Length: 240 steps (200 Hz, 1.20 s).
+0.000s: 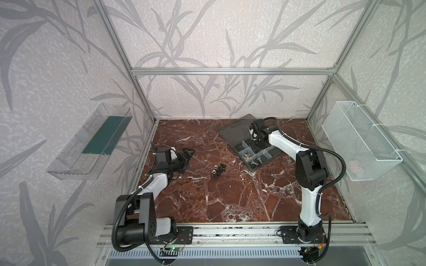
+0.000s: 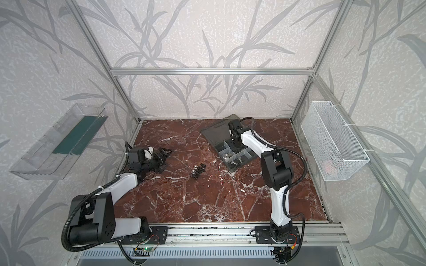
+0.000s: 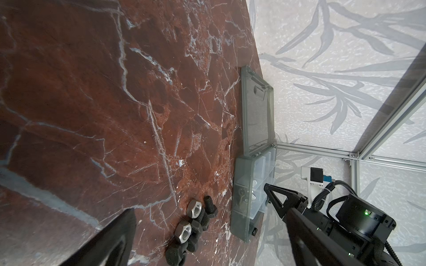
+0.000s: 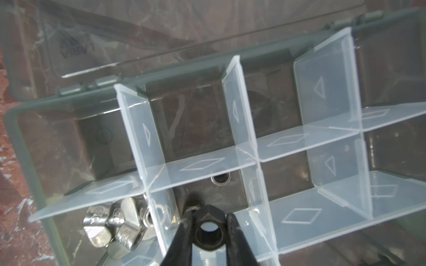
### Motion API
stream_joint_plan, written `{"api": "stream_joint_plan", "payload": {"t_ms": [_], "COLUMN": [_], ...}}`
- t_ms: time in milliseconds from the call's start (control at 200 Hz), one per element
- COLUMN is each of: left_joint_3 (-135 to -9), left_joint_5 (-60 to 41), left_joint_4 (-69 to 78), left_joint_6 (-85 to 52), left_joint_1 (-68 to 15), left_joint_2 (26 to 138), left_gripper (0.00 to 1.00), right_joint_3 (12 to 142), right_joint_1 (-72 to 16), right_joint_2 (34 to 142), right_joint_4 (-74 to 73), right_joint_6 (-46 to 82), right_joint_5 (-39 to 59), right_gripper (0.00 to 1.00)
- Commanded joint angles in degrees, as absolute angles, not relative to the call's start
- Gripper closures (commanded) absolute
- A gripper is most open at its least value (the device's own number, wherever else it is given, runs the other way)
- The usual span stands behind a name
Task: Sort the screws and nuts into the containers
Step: 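Drop the nut into the nut compartment and open the right gripper, then move the open right gripper back over the pile of bolts and nuts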
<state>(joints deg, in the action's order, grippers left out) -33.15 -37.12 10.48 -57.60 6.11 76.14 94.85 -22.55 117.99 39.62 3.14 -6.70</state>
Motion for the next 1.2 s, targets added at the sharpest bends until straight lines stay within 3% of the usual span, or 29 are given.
{"api": "stream_joint_plan", "payload": {"t_ms": [0,135,250,375,490,655,865,1195], "left_joint_3": [-33.34,-33.14,-33.13,-33.37,-33.31,-32.76,-32.93,-32.62], "left_joint_5": [-37.18,-37.16,-37.27,-37.35,-37.34,-37.77,-37.99,-38.42], "left_joint_4": [9.45,9.58,9.84,9.82,9.59,10.67,10.37,10.55], "left_joint_6": [-57.65,-57.60,-57.68,-57.81,-57.99,-58.90,-58.54,-58.27], "left_joint_1": [6.40,6.36,6.34,6.39,6.41,6.39,6.40,6.35], "left_joint_2": [74.88,74.88,74.94,75.01,75.48,76.29,76.26,76.33], "left_gripper": [0.01,0.01,0.01,0.01,0.00,0.00,0.01,0.00], "right_joint_3": [96.98,96.86,95.74,90.49,84.06,78.61,78.73,87.53], "right_joint_1": [-22.45,-22.50,-22.50,-23.37,-27.31,-37.24,-46.07,-51.85], "right_joint_2": [119.27,117.80,114.90,108.85,103.04,100.34,104.34,114.83], "right_joint_4": [41.19,41.74,41.68,38.21,33.09,30.36,30.03,34.58], "right_joint_6": [2.73,1.69,1.10,-1.81,-2.77,-0.77,8.26,12.73], "right_joint_5": [-8.71,-9.14,-8.86,2.34,10.58,9.65,6.87,6.82], "right_gripper": [0.69,0.52,0.45,0.41,0.39,0.37,0.37,0.37]}}
